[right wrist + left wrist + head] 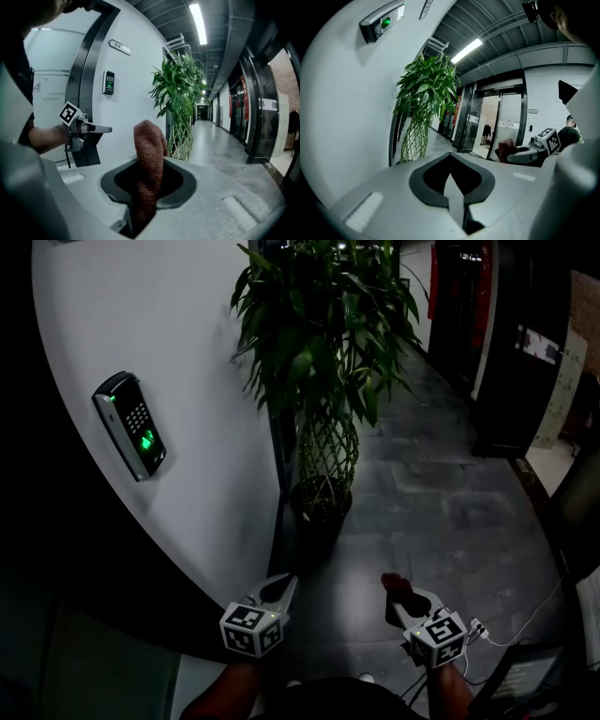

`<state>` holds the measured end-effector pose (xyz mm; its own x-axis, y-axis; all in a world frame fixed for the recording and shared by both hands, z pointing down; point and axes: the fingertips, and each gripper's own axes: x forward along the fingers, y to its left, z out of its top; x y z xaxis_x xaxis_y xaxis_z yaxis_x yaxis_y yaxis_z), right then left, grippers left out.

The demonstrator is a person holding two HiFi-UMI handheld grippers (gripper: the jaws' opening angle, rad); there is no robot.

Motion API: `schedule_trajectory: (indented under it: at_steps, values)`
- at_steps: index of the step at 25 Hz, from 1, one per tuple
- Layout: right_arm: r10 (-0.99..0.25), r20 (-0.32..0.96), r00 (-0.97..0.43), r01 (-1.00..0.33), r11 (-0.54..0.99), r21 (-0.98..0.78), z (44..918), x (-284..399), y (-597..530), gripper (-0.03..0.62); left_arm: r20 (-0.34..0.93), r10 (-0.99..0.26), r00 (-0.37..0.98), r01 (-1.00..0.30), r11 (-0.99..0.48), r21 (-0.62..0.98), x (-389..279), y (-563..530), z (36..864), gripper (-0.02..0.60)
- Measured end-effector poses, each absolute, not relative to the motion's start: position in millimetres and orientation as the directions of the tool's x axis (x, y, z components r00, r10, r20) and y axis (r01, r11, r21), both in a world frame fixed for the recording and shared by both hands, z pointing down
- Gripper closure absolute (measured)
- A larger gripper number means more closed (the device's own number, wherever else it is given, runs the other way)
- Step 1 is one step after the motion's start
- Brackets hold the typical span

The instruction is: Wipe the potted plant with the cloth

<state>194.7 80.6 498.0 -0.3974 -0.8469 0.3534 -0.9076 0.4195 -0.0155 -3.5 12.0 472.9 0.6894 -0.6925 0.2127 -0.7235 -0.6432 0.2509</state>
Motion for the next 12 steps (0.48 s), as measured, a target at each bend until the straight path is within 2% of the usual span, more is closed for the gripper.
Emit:
schedule_trajectory:
  at_steps: [12]
  values:
    - [-0.841, 0.363, -0.401, -0.908, 0.418, -0.036, 500.8, 189.8, 82.9, 0.533, 0.214, -0.702, 0.680, -0.733, -0.639, 0.234, -8.1, 13.3, 472.3, 0.563]
